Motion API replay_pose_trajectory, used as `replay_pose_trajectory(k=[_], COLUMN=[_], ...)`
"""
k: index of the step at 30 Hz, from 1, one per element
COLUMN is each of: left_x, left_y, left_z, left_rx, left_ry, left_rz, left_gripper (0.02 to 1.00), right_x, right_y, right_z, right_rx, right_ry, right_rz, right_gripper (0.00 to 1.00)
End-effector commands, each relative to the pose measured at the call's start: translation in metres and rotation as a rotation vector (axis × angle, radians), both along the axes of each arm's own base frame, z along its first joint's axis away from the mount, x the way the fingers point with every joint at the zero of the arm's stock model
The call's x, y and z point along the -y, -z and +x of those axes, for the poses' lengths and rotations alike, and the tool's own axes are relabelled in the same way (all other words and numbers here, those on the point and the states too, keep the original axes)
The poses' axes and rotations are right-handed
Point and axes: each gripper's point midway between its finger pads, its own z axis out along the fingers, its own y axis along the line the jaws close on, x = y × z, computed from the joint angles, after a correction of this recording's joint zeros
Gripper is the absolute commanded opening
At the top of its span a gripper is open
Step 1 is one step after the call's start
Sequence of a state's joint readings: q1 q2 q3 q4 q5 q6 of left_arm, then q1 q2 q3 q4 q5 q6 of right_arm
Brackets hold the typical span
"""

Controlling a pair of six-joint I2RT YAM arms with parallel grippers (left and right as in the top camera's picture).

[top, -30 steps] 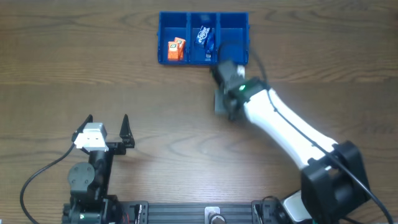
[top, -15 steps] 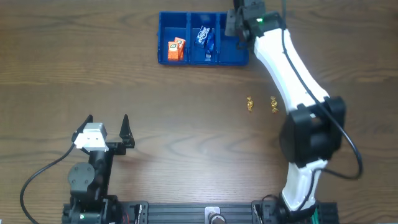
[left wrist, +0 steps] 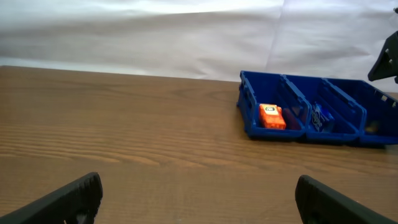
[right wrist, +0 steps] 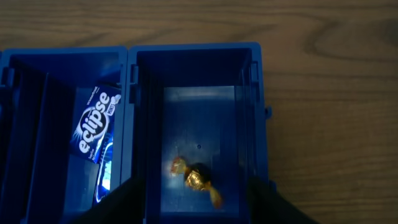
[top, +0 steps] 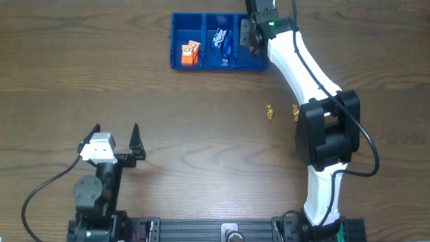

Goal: Sort Candies Into Trays

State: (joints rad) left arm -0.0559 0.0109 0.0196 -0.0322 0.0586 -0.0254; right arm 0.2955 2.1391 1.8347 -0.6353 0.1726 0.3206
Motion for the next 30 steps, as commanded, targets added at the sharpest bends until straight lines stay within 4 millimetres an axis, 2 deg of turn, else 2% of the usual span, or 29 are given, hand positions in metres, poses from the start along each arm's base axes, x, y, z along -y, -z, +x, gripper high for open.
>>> replay_pose_trajectory(k=[1,7,11,14,20,24,30], left_x=[0.001,0.001,0.001,0.001,0.001,0.001,0.001], left_y=[0.016,0.016,0.016,0.016,0.016,0.016,0.016], left_z=[-0.001,-0.001,-0.001,-0.001,-0.001,-0.001,-0.001], left_rx=[-0.050,-0.050,-0.050,-0.050,-0.050,-0.050,-0.050], left_ry=[0.007,0.007,0.007,0.007,0.007,0.007,0.007], left_rz=[0.005,0.005,0.005,0.005,0.005,0.005,0.005], left_gripper=[0.998,0.996,0.998,0.998,0.998,0.998,0.998], right_x=[0.001,0.007,0.020,0.032,0.051,0.054,0.053], right_y=[-0.009,-0.021,-0.020,0.001,0.071,0.097,0.110], right_z=[0.001,-0.027,-0.067,-0.108,-0.170,-0.187,-0.191], right_rx=[0.013,-0.021,-0.056,-0.116,-0.292,-0.336,-0.361], right_ry=[-0.044,-0.048,-0.026,-0.002,0.039,0.033,0.030], right_rz=[-0.039,-0.048,-0.041,-0.042,-0.073,-0.073,-0.073], right_gripper=[0.623,0.630,0.630,0.630,0.619,0.608,0.597])
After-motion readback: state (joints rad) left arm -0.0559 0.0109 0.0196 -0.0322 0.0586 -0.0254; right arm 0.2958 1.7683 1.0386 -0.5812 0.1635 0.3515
